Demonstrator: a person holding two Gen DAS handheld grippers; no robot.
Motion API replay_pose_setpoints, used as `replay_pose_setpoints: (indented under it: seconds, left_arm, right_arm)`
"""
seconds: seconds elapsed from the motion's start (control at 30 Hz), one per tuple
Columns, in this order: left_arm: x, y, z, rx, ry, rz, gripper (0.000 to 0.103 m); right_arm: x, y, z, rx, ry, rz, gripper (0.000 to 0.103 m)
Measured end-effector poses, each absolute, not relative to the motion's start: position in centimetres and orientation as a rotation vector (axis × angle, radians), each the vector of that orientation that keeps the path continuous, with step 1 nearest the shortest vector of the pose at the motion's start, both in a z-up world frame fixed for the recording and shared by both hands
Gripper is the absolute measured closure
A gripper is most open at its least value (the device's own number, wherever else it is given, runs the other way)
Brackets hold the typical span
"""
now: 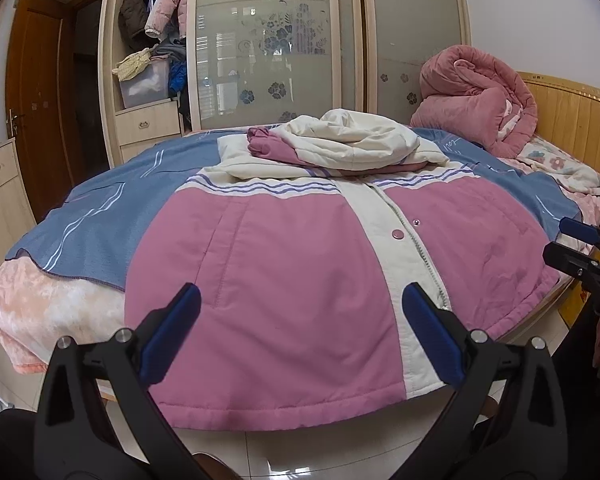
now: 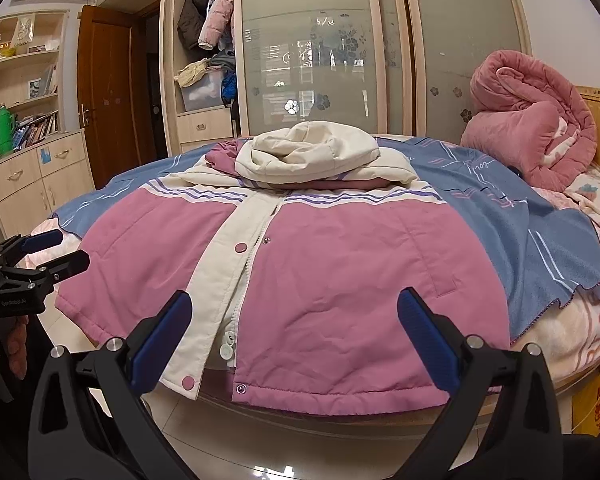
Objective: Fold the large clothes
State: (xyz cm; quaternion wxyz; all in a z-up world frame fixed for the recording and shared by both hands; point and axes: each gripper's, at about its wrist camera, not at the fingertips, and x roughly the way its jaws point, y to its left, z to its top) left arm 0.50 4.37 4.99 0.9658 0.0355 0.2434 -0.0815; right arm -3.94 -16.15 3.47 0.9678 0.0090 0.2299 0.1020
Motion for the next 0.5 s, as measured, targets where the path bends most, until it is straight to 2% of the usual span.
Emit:
replay_pose_setpoints:
  seconds: [0.5]
  left_arm:
    - [0.32, 4.05, 5.05, 0.075, 0.481, -0.171, 0.002]
  right_arm:
    - [-3.97, -16.60, 3.60, 0.026, 0.461, 0.203, 0.001]
